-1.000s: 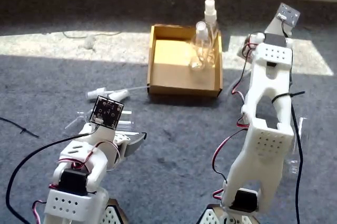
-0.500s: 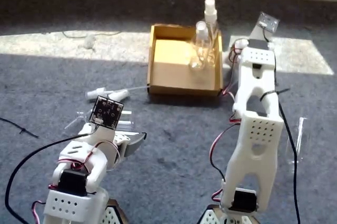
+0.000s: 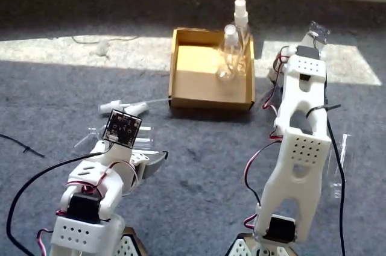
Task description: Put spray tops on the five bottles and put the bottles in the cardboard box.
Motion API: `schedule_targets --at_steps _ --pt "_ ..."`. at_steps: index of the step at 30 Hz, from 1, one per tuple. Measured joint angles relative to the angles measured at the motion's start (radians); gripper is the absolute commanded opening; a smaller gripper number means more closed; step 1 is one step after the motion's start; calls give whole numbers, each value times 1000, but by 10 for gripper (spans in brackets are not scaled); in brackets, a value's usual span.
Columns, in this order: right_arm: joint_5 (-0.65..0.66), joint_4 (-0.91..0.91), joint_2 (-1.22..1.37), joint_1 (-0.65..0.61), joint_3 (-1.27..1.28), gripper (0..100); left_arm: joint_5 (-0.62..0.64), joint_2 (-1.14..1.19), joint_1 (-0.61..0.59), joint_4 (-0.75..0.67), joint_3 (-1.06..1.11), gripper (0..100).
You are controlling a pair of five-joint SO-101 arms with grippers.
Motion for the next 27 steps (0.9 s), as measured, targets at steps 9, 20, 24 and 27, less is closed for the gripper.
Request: schedule_targets --at_steps 9,20,24,27 --pt "68 298 -15 29 -161 5 0 0 0 0 14 336" --pt "222 503 -361 28 -318 4 0 0 0 -12 14 336" --pt "269 503 -589 -26 -98 4 0 0 0 -12 14 336" --pt "315 503 -799 -112 80 4 0 0 0 -12 14 336"
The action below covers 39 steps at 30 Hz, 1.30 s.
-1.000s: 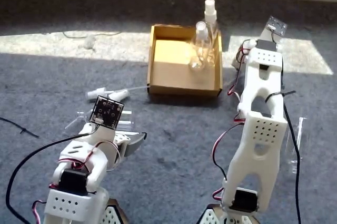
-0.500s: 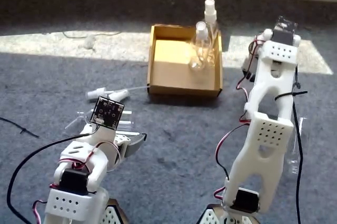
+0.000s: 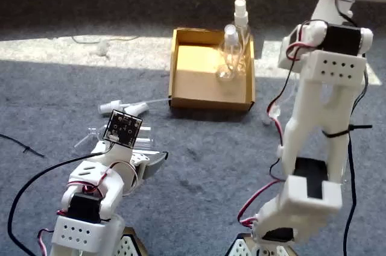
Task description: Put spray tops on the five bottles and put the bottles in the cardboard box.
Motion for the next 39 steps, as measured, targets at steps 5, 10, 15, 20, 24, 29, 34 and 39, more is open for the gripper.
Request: schedule_targets --at_steps 5,10,15,20,24,29,34,39 --pt "161 0 -325 -226 290 7 0 0 0 0 0 336" --pt "302 0 -505 -285 562 88 0 0 0 0 0 336" --pt "341 0 -697 -180 615 205 0 0 2 0 0 336" --pt "345 -25 -775 3 517 241 0 0 2 0 0 336" --pt "321 -170 -663 126 594 241 0 0 -2 0 0 336" --pt "310 -315 -554 106 796 242 0 0 2 0 0 336" --pt "310 -370 -704 52 1000 242 0 0 2 0 0 336" --pt "304 -535 -936 -28 1332 242 0 0 0 0 0 336"
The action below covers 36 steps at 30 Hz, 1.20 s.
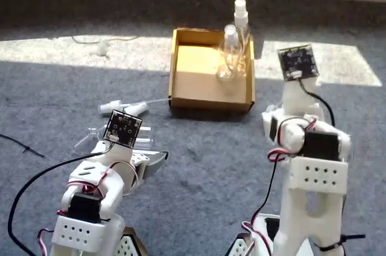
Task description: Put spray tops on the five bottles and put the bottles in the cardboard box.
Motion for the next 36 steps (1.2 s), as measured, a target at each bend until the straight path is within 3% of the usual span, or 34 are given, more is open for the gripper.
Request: schedule_targets --at_steps 6,11,19,36 --pt "-104 -315 -94 -68 365 242 0 0 0 0 0 336" --pt "-133 -505 -69 -71 522 242 0 0 -3 0 0 336" --pt "-135 -694 64 -5 526 242 0 0 -3 0 0 336" --pt "-199 -1063 358 11 526 242 0 0 2 0 0 336"
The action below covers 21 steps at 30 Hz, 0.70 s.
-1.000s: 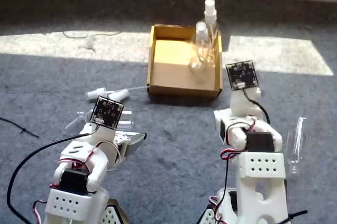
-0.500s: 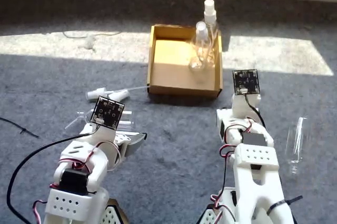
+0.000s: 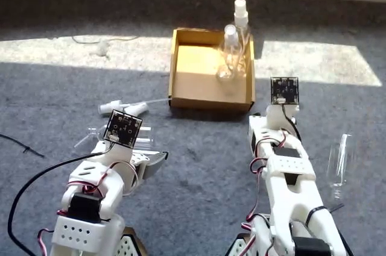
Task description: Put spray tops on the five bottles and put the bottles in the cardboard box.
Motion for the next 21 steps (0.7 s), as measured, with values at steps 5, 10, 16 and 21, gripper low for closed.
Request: schedule_targets --at_steps 5,10,16,21 --pt "0 -37 98 0 -15 241 0 0 0 0 0 336" --pt "0 -41 198 0 -83 238 0 0 0 0 5 336" --pt "-3 -44 269 8 -146 166 0 0 -2 0 15 336" --pt "-3 -44 279 54 -161 12 0 0 -2 0 15 336"
